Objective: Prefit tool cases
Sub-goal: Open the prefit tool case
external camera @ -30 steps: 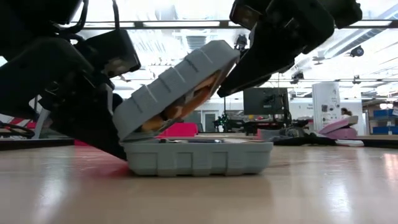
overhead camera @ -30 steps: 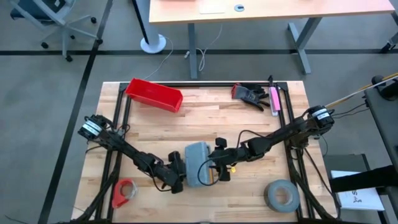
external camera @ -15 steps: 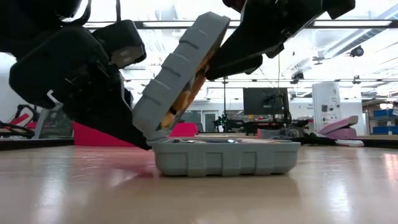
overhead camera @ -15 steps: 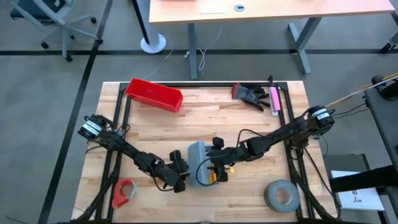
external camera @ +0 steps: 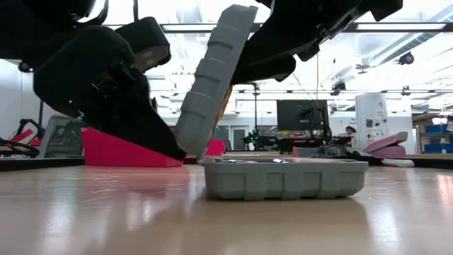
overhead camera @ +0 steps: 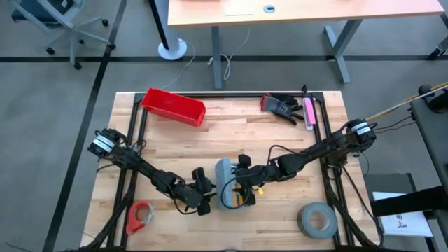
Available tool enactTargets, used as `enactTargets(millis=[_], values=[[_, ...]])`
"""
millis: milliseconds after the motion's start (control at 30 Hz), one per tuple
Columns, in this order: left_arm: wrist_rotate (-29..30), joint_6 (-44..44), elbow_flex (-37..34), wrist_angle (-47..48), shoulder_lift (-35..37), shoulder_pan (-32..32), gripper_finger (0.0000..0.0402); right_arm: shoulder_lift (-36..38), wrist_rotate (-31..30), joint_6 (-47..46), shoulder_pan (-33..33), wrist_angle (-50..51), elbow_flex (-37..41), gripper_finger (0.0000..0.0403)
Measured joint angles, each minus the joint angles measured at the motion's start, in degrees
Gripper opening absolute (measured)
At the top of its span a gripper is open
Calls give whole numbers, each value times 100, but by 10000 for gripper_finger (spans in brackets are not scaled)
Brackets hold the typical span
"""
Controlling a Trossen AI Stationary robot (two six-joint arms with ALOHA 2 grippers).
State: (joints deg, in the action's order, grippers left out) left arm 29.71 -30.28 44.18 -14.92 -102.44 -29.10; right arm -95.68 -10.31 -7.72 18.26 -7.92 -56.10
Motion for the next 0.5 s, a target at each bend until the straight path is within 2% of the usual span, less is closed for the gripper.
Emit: enactTargets(millis=[500], values=[[302,365,0,-355,5,163,135,0,-28,27,0,-52,0,239]])
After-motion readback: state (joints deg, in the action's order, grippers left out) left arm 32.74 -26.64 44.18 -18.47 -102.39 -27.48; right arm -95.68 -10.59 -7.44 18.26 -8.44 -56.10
